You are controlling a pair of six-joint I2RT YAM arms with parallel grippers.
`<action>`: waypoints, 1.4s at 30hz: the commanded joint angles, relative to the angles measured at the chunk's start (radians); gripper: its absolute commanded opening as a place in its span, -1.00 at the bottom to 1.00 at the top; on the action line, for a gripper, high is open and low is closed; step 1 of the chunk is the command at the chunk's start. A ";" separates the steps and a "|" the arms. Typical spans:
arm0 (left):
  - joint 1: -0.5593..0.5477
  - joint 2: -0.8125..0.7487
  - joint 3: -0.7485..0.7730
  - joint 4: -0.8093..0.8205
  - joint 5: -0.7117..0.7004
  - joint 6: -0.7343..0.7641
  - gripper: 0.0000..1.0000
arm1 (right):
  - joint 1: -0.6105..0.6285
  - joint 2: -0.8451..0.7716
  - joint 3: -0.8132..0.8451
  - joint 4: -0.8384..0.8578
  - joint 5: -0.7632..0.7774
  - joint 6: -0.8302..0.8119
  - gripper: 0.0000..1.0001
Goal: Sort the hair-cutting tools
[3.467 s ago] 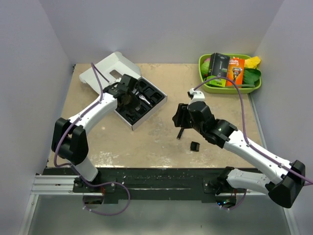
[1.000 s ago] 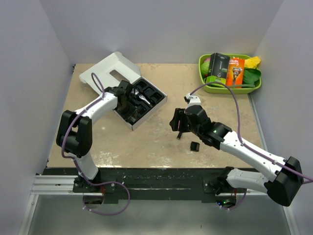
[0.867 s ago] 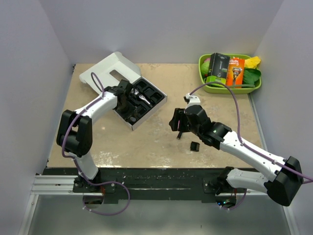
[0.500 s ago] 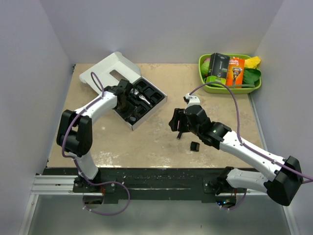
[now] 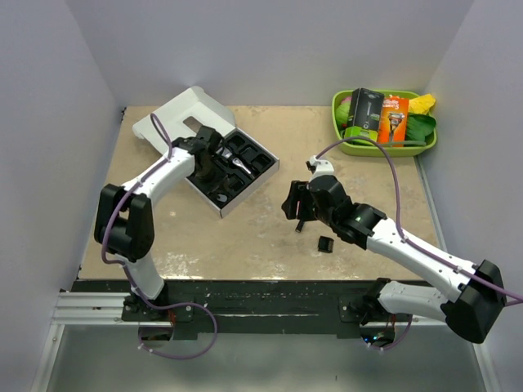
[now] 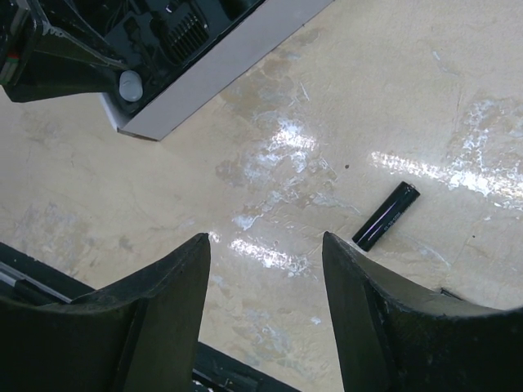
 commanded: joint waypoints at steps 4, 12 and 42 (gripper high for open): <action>0.011 -0.129 0.046 -0.023 -0.004 0.079 -0.27 | 0.007 0.055 0.049 0.056 -0.086 -0.028 0.16; 0.017 -0.326 0.023 0.030 -0.029 0.252 -0.37 | 0.042 0.242 0.179 0.145 -0.259 -0.094 -0.19; 0.017 -0.883 -0.369 0.294 0.066 0.637 -0.15 | 0.117 0.827 0.629 0.225 -0.298 -0.050 -0.34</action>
